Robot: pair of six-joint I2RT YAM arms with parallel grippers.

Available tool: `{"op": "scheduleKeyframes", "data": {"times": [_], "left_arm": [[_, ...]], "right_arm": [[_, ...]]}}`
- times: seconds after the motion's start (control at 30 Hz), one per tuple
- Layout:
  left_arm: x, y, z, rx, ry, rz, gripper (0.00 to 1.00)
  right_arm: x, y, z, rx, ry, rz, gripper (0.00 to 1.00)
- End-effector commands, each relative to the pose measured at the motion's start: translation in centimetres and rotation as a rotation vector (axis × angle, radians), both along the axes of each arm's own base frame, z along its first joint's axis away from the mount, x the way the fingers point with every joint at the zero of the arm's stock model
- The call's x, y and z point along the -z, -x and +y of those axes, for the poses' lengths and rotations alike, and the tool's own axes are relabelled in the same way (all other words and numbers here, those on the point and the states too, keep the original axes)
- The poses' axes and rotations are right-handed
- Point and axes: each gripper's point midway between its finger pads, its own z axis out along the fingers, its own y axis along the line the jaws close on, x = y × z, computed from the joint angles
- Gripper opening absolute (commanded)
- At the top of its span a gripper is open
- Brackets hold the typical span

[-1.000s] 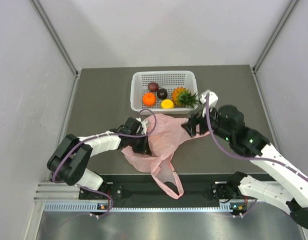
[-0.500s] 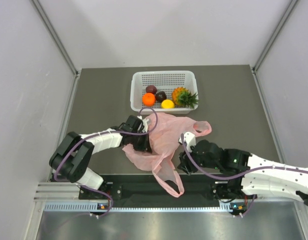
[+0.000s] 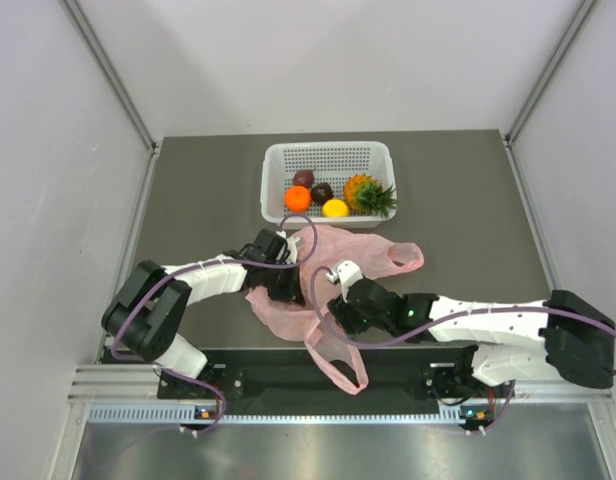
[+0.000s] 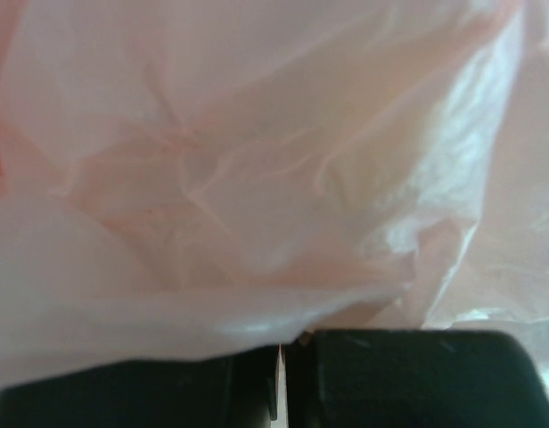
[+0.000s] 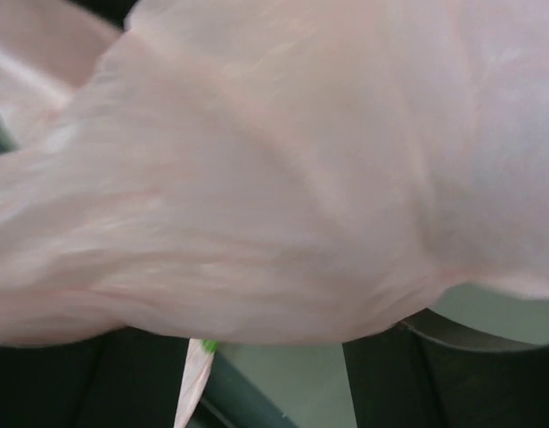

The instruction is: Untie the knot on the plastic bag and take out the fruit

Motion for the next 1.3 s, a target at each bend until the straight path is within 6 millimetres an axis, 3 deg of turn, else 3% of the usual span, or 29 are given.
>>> {"op": "scheduleKeyframes", "data": {"times": [0.0, 0.37, 0.5, 0.77, 0.97, 1.13, 1.23, 1.27], "left_arm": [[-0.6, -0.4, -0.4, 0.028, 0.005, -0.024, 0.0], [-0.4, 0.2, -0.5, 0.055, 0.015, -0.009, 0.0], [-0.6, 0.2, -0.7, 0.06, 0.025, -0.011, 0.0], [-0.8, 0.5, -0.9, 0.074, 0.033, -0.013, 0.0], [-0.8, 0.5, -1.0, 0.078, 0.036, -0.014, 0.0], [-0.9, 0.5, -1.0, 0.076, 0.036, -0.018, 0.0], [-0.9, 0.5, -0.9, 0.077, 0.035, -0.019, 0.0], [-0.9, 0.4, -0.9, 0.074, 0.031, -0.022, 0.0]], "right_arm": [[-3.3, -4.3, 2.6, 0.056, -0.092, -0.122, 0.62], [-5.2, -7.6, 6.1, -0.042, -0.161, -0.16, 0.86], [-3.7, -9.1, 6.7, -0.048, -0.137, -0.128, 0.89], [-1.1, -11.4, 7.4, -0.022, -0.097, -0.088, 0.87], [1.1, -11.3, 7.8, -0.046, -0.095, -0.022, 0.86], [2.5, -10.3, 6.9, -0.042, -0.085, 0.029, 0.83], [2.9, -9.8, 5.6, -0.012, -0.076, 0.049, 0.74], [2.2, -9.7, 5.4, 0.004, -0.094, 0.044, 0.68]]}}
